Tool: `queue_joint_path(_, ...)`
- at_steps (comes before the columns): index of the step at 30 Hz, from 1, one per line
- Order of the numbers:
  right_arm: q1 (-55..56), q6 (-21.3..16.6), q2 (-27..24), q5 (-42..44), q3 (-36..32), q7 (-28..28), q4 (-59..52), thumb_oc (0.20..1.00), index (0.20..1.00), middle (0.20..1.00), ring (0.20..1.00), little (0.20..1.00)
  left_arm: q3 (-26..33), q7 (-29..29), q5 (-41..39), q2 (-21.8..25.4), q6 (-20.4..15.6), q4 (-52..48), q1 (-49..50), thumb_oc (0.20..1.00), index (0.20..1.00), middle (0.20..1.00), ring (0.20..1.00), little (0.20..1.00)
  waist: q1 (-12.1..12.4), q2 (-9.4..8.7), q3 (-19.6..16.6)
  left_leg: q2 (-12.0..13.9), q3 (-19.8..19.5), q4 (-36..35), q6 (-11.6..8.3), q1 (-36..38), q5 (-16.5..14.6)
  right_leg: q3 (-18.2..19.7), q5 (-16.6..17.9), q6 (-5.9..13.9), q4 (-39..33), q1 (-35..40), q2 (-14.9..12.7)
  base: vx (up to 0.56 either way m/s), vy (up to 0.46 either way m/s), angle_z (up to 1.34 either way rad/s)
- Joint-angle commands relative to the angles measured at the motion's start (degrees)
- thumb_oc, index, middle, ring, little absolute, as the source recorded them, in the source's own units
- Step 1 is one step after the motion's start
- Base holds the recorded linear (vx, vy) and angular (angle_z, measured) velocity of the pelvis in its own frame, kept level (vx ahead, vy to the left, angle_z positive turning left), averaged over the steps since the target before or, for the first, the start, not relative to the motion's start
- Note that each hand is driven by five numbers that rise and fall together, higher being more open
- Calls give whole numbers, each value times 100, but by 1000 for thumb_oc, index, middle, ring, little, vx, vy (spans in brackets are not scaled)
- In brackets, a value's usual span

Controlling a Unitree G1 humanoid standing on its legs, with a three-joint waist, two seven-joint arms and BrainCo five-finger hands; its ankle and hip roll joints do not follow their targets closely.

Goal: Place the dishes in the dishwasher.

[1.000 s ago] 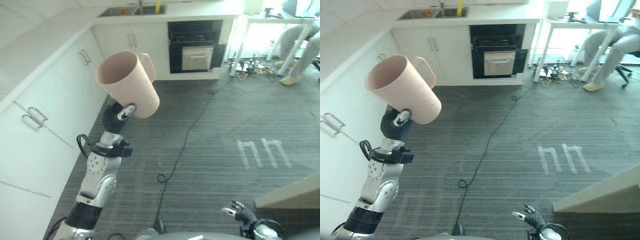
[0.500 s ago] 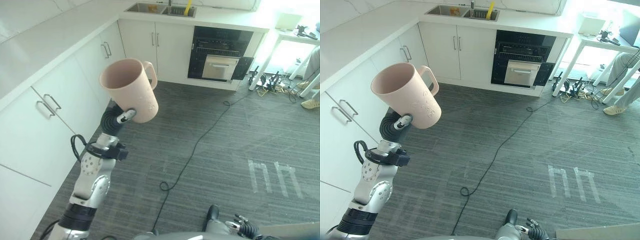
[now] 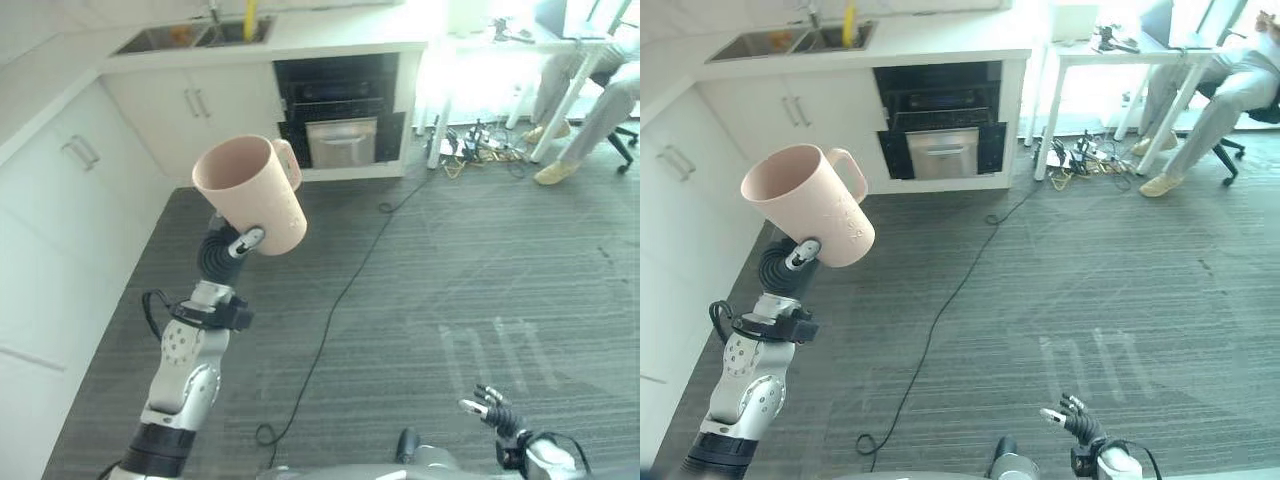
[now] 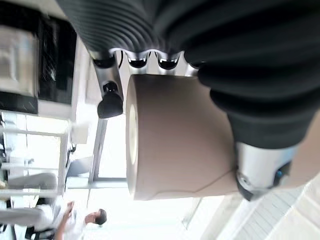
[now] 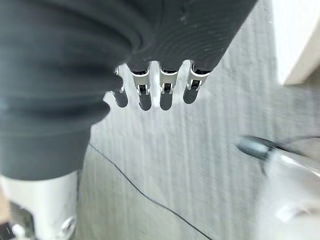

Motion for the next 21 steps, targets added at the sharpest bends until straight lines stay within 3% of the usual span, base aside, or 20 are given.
queue_joint_path(1,10,-207,70,-374,224,139,79,1000,1000,1000,1000,1000,268,133,-98,134,-283,-401,-135,200,200,200,200,200,234,152,-86,-358,219,-2459,324,-287,270,-226,272,881,-382,231,-138,306,117,-30)
queue_joint_path(5,111,13,-43,-487,256,133,-147,1000,1000,1000,1000,1000,63,213,-37,133,-468,-407,-91,200,200,200,200,200,300,154,-62,-253,106,-3115,362,-415,643,-167,136,868,-382,367,-111,219,127,-68)
queue_joint_path(6,160,5,-48,-458,239,88,-128,1000,1000,1000,1000,1000,3,157,-80,124,-533,-379,-90,200,200,200,200,200,294,118,-36,-229,-1,-2919,379,-509,622,-133,92,815,-382,399,-85,195,196,-92)
queue_joint_path(8,150,-12,-45,-278,297,76,56,1000,1000,1000,1000,1000,32,76,-184,79,-703,-199,-54,200,200,200,200,200,227,98,-141,-285,289,-3403,489,-170,520,-294,37,874,-382,503,-130,237,340,-80)
queue_joint_path(12,276,1,-17,-554,228,229,263,1000,1000,1000,1000,1000,-9,53,-234,62,-621,-213,-222,200,200,200,200,200,175,67,-299,-346,295,-3433,566,-115,450,-267,-225,864,-216,686,-44,226,310,-23)
queue_joint_path(16,329,-1,56,-430,108,283,461,1000,1000,1000,1000,1000,-9,42,-393,113,-276,-284,-362,200,200,200,200,200,253,50,-366,-491,173,-3433,740,-109,363,-281,-656,903,564,641,-32,206,264,41)
queue_joint_path(18,350,-147,145,-440,95,347,546,1000,1000,1000,1000,1000,28,-14,-389,124,-208,-306,-336,200,200,200,200,200,230,39,-341,-587,13,-3433,834,22,241,-167,-541,994,934,330,-83,145,76,17)
queue_joint_path(21,254,-140,190,-498,235,365,554,1000,1000,1000,1000,1000,48,19,-343,112,-272,-311,-393,200,200,200,200,200,252,18,-313,-477,137,-3433,767,90,179,-434,-283,962,242,261,-227,38,-69,23)
